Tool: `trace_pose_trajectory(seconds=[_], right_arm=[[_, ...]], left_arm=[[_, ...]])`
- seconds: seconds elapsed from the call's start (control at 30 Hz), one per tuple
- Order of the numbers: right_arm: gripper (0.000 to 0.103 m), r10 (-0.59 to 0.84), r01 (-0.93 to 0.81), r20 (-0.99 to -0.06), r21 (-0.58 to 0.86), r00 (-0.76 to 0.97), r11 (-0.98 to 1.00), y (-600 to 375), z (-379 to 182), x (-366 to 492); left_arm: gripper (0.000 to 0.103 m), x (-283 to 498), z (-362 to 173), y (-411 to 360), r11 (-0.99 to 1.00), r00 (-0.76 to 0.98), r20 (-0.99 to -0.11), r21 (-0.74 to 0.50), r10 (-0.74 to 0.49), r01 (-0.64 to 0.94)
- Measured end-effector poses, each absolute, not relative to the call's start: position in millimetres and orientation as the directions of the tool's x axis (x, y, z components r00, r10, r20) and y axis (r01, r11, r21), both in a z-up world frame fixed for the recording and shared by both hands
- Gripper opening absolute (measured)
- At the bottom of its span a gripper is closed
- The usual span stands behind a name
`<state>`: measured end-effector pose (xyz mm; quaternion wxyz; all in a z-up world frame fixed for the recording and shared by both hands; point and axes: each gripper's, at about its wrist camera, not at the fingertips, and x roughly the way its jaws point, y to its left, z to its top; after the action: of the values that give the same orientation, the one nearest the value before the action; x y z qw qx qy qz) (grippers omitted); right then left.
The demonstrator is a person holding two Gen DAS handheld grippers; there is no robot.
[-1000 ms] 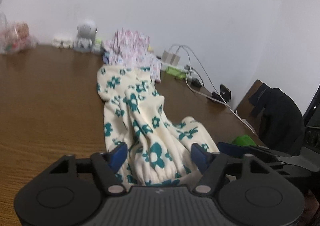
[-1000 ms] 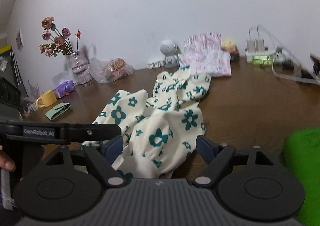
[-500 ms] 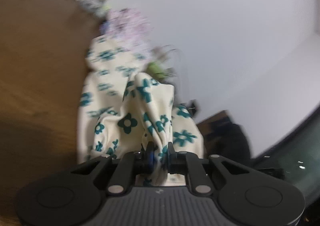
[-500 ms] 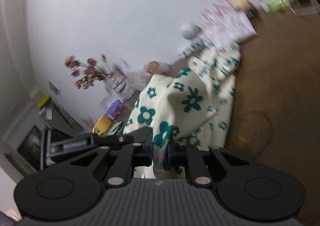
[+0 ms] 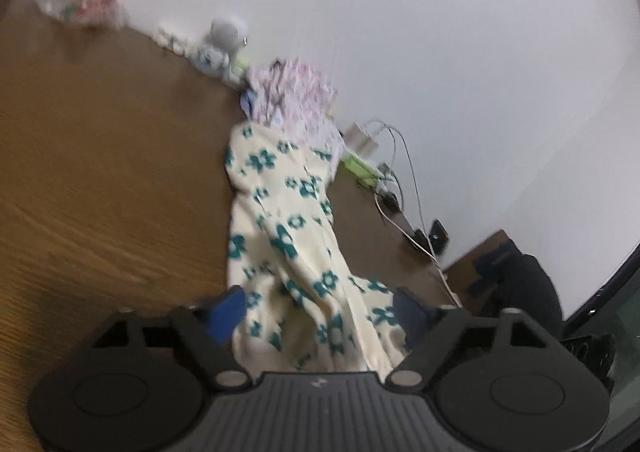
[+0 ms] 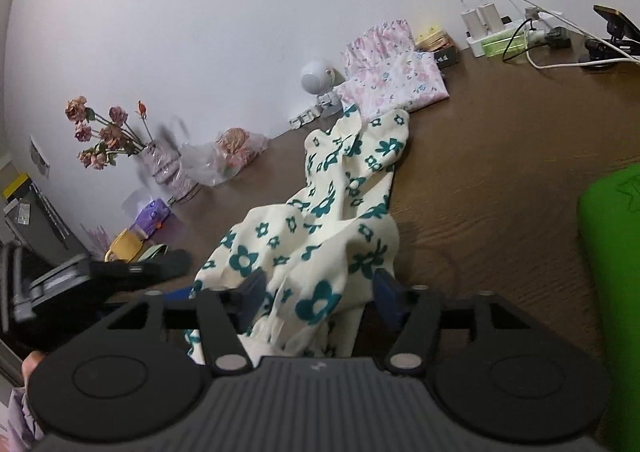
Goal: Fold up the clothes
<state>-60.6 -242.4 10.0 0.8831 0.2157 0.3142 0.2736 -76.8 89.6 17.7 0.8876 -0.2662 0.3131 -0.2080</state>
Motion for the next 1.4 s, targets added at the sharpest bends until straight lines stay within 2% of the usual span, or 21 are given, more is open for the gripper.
trace_pose_trajectory(seconds=[0.1,0.13,0.17,0.2,0.23,0.3,0.4,0.47,0.57,0.67,0.7,0.73,0.8,0.87,0.93,1.0,1.03,1.1,1.13,1.3,1.4], right_arm=[[0.060,0.640,-0.322,-0.447,0.599,0.625,0.733,-239,-1,-48],[0.048,0.651,-0.323,-0.443,0.612,0.617,0.722,-237,-4,-45],[0.039,0.661,-0.331,-0.433,0.619,0.613,0.712,-234,-5,-45],[0.025,0.672,-0.339,-0.423,0.627,0.608,0.701,-232,-6,-44],[0.017,0.683,-0.347,-0.413,0.635,0.603,0.690,-230,-7,-44],[0.011,0.722,-0.363,-0.371,0.676,0.584,0.641,-231,-6,-44],[0.010,0.786,-0.377,-0.286,0.754,0.548,0.538,-238,-6,-43],[0.010,0.815,-0.360,-0.249,0.803,0.523,0.476,-242,-9,-38],[0.010,0.807,-0.296,-0.310,0.815,0.503,0.498,-239,-21,-27],[0.012,0.752,-0.301,-0.391,0.743,0.530,0.598,-231,-19,-28],[0.015,0.732,-0.309,-0.410,0.713,0.544,0.629,-229,-17,-30],[0.027,0.711,-0.315,-0.428,0.683,0.558,0.659,-226,-14,-32],[0.040,0.672,-0.329,-0.451,0.625,0.588,0.708,-224,-8,-37],[0.042,0.643,-0.360,-0.435,0.569,0.630,0.739,-227,4,-48],[0.042,0.585,-0.379,-0.409,0.482,0.701,0.790,-230,20,-61],[0.038,0.548,-0.392,-0.368,0.419,0.751,0.819,-230,33,-70],[0.025,0.551,-0.411,-0.347,0.402,0.759,0.818,-230,39,-72],[0.015,0.551,-0.430,-0.362,0.364,0.752,0.826,-221,42,-70],[0.013,0.546,-0.437,-0.382,0.338,0.746,0.833,-214,42,-68],[0.013,0.476,-0.484,-0.520,0.133,0.709,0.865,-169,19,-64],[0.013,0.447,-0.500,-0.552,0.062,0.704,0.864,-159,13,-65]], left_arm=[[0.076,-68,10,81,0.768,0.678,-0.486,-0.614,-0.552,0.184],[0.066,-66,8,78,0.760,0.667,-0.487,-0.622,-0.564,0.188],[0.046,-64,6,76,0.753,0.657,-0.487,-0.629,-0.575,0.193],[0.032,-63,6,75,0.746,0.651,-0.483,-0.636,-0.586,0.200],[0.009,-62,5,75,0.736,0.643,-0.478,-0.645,-0.599,0.205],[0.010,-61,5,80,0.695,0.630,-0.447,-0.687,-0.635,0.213],[0.010,-63,5,88,0.629,0.617,-0.384,-0.740,-0.687,0.239],[0.010,-58,1,89,0.639,0.605,-0.417,-0.742,-0.678,0.205],[0.010,-51,-8,85,0.686,0.584,-0.498,-0.714,-0.641,0.144],[0.014,-49,-9,84,0.696,0.589,-0.505,-0.704,-0.631,0.141],[0.016,-49,-10,85,0.701,0.594,-0.507,-0.700,-0.624,0.139],[0.017,-49,-10,86,0.702,0.595,-0.508,-0.698,-0.622,0.138],[0.025,-52,-6,90,0.707,0.601,-0.508,-0.693,-0.617,0.141],[0.032,-54,0,95,0.723,0.613,-0.508,-0.674,-0.605,0.154],[0.033,-57,8,99,0.737,0.641,-0.497,-0.656,-0.585,0.165],[0.032,-59,18,97,0.771,0.682,-0.487,-0.610,-0.546,0.182],[0.031,-60,23,93,0.790,0.696,-0.485,-0.581,-0.529,0.196],[0.016,-62,30,80,0.817,0.715,-0.474,-0.524,-0.515,0.241],[0.011,-62,32,72,0.832,0.716,-0.482,-0.491,-0.505,0.257],[0.011,-55,19,45,0.914,0.699,-0.594,-0.317,-0.399,0.253],[0.011,-54,10,44,0.913,0.686,-0.604,-0.299,-0.405,0.276]])
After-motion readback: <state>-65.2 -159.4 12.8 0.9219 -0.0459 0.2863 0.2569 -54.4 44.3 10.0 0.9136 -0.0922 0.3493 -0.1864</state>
